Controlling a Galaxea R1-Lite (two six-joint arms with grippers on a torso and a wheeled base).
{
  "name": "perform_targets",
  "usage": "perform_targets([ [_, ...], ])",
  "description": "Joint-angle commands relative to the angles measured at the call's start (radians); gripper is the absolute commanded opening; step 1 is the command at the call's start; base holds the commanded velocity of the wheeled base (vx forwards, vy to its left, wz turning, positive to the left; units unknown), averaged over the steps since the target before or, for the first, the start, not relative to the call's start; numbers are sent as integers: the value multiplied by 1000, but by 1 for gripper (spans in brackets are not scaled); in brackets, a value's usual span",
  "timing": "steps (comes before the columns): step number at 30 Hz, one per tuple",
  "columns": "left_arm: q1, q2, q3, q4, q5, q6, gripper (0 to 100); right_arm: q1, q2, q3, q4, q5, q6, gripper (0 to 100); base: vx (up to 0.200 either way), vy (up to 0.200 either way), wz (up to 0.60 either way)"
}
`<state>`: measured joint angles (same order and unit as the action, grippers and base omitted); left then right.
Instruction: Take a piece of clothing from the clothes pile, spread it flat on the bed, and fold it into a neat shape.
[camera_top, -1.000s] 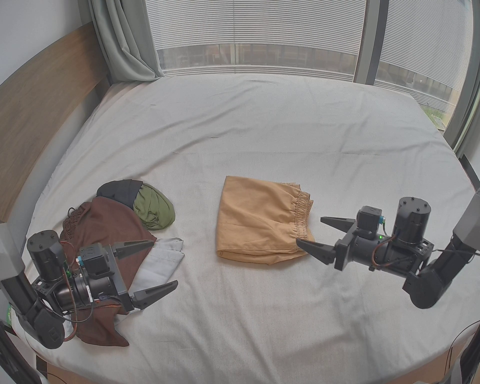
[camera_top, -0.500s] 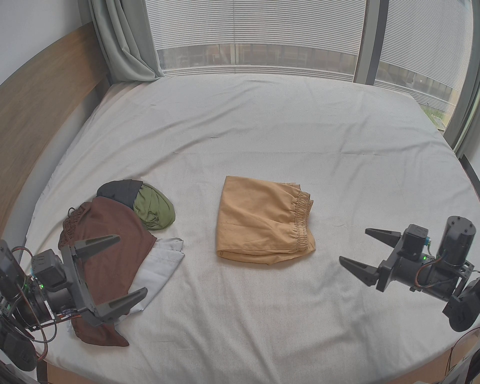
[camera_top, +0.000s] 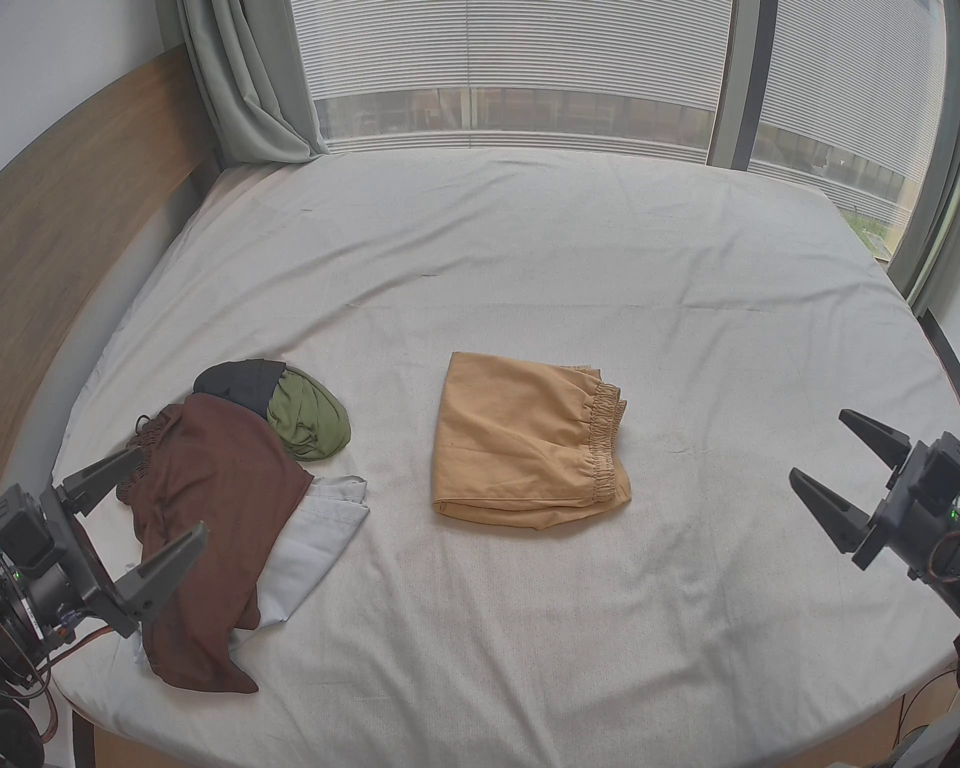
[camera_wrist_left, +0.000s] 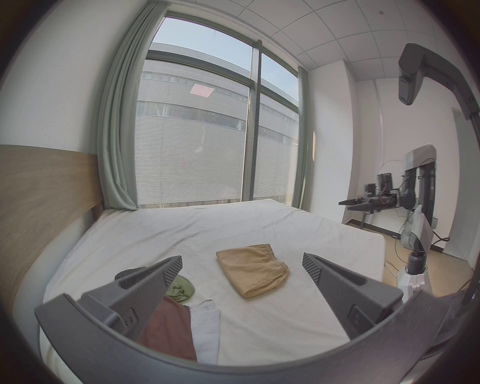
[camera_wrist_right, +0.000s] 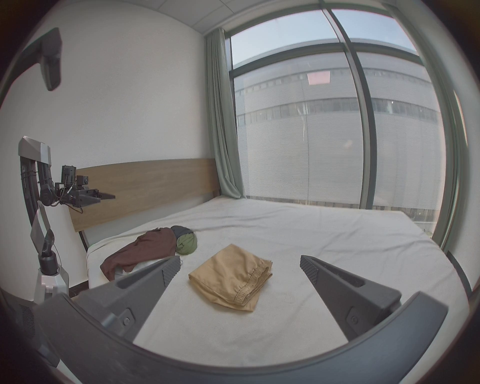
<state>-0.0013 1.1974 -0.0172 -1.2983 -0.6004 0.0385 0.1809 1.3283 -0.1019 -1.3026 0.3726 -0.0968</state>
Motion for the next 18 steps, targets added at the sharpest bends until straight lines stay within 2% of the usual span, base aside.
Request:
perform_targets([
  [1, 10, -148, 17, 79, 31, 0, 100, -27, -172, 62, 0, 2, -1, 100, 0, 0, 0],
  [7, 15, -197, 17, 166, 51, 1, 100, -41, -265, 102, 11, 3, -1, 100, 0, 0, 0],
  [14, 15, -317, 17, 263, 83, 4, 100, -84, -426, 102, 88, 3, 0, 100, 0, 0, 0],
  [18, 12, -463, 17, 435, 85, 12, 100, -93, -601, 102, 279, 2, 14, 100, 0, 0, 0],
])
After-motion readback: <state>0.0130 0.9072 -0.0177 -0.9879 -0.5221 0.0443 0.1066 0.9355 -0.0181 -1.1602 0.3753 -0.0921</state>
